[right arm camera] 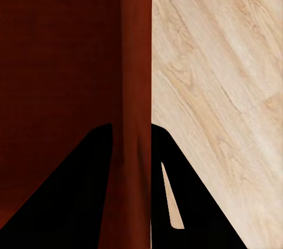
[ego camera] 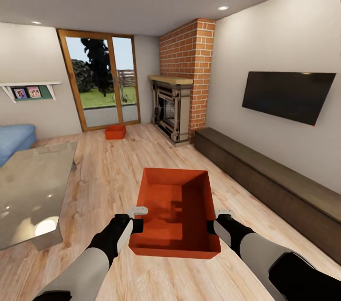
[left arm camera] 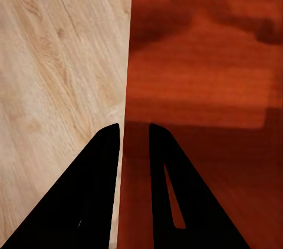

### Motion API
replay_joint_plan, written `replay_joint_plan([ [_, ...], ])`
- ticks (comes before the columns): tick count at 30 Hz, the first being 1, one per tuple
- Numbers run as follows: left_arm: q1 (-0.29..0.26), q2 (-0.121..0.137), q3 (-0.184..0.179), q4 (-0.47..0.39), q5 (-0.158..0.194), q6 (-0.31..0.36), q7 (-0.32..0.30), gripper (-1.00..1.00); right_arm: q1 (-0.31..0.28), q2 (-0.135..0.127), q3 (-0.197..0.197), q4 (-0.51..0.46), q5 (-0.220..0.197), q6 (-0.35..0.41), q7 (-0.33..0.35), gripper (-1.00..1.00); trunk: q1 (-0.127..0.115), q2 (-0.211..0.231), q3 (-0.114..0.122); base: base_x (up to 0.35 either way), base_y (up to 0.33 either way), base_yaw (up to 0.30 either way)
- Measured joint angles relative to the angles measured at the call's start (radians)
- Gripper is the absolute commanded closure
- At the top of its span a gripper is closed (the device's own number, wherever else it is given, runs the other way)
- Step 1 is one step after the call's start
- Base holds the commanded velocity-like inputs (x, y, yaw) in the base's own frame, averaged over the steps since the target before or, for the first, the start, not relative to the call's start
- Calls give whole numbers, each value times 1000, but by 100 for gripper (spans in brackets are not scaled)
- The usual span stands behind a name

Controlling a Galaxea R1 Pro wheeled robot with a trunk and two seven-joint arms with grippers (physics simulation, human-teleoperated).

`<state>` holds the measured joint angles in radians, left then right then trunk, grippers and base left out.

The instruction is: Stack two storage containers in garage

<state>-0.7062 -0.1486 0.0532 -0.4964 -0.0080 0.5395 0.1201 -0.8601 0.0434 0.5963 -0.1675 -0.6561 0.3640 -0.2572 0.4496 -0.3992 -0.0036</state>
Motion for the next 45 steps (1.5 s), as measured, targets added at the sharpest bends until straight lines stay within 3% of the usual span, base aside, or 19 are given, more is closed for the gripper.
replay_joint_plan([
  [8, 1, -1, 2, -32, -12, 2, 0, 100, -1, -1, -17, -10, 13, -18, 6, 100, 0, 0, 5, 0, 0, 0],
  [45, 1, -3, 3, -34, -15, 7, 2, 100, -1, -1, -14, -8, 8, -17, 7, 100, 0, 0, 5, 0, 0, 2],
])
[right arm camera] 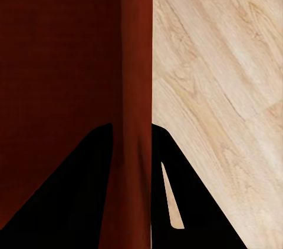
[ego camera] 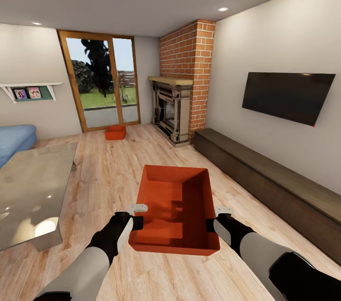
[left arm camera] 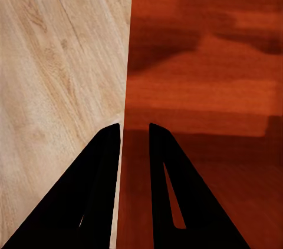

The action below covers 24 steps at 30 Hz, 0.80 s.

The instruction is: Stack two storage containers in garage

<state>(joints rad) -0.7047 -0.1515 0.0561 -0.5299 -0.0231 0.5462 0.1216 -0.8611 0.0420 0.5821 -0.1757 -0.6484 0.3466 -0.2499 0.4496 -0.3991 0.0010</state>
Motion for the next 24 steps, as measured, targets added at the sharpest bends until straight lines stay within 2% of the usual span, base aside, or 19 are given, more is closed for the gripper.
replay_joint_plan([
  [5, 0, 2, -2, 0, 4, 0, 0, 100, 0, 1, -3, 0, 4, 0, 0, 100, 0, 0, 0, 0, 0, 222],
  [24, 0, 3, -3, 3, 8, -3, 0, 100, 0, 2, -7, 0, 11, 1, -1, 100, 0, 0, 0, 0, 0, 298],
])
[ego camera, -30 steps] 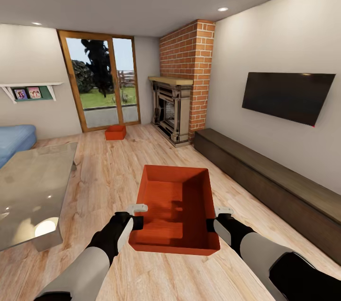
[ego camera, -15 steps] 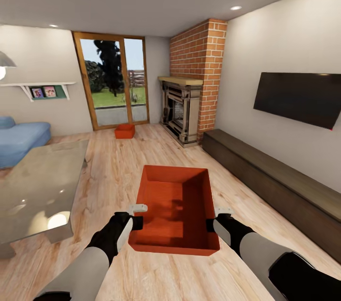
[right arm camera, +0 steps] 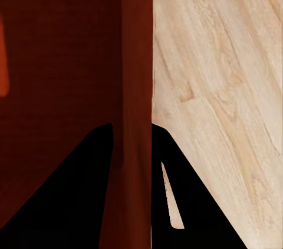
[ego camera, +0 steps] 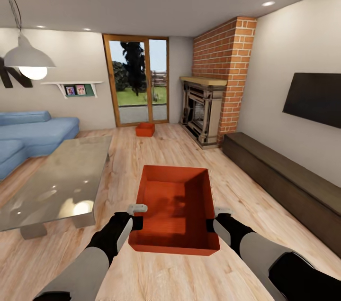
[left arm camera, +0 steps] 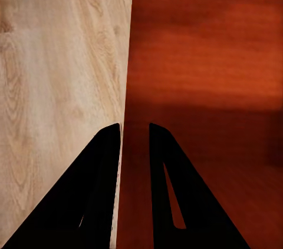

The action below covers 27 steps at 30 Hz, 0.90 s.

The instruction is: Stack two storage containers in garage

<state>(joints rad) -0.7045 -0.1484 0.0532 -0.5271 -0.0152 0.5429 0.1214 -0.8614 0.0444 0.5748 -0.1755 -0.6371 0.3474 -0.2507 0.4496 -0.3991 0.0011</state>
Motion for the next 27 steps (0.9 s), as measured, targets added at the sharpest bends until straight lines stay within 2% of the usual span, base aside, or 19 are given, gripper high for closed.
replay_joint_plan([
  [27, 0, 0, 1, 3, 1, -3, 0, 100, 0, 0, 0, 0, 2, 0, 0, 100, 0, 0, 0, 0, 0, 300],
])
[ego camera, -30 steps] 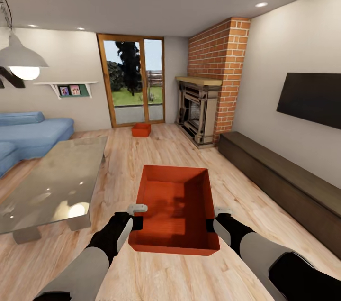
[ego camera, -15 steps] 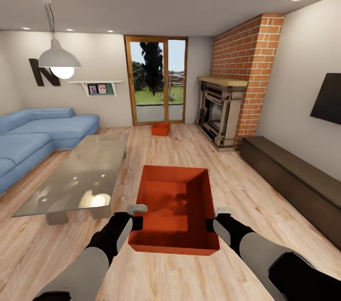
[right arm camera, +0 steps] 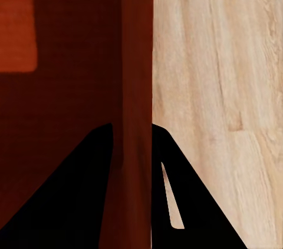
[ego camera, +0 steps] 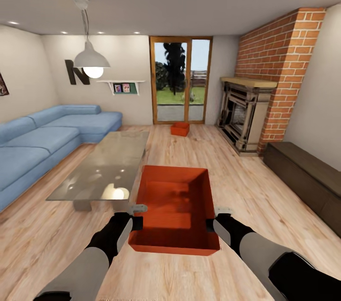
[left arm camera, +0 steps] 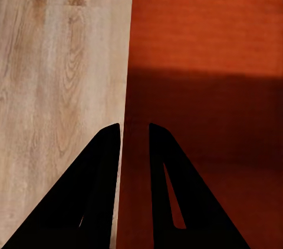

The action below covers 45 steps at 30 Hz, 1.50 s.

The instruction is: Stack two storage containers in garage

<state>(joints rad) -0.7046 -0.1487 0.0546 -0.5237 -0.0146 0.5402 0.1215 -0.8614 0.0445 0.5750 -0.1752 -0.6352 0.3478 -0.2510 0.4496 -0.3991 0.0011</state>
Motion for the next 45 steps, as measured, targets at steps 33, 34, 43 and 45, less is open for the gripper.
replay_joint_plan([
  [33, 0, 2, -2, 1, 4, -1, -1, 100, 0, 2, -5, 0, 7, 1, 0, 100, 0, 0, 0, 0, 0, 300],
  [34, 0, 2, -1, 1, 3, -1, -1, 100, 0, 2, -5, 0, 7, 1, 0, 100, 0, 0, 0, 0, 0, 300],
  [43, 0, 3, -3, 2, 6, -1, -1, 100, 0, 2, -4, 0, 6, 1, -3, 100, 0, 0, 0, 0, 0, 300],
  [45, 0, 3, -3, 2, 6, -1, -1, 100, 0, 2, -4, 0, 6, 1, -3, 100, 0, 0, 0, 0, 0, 300],
])
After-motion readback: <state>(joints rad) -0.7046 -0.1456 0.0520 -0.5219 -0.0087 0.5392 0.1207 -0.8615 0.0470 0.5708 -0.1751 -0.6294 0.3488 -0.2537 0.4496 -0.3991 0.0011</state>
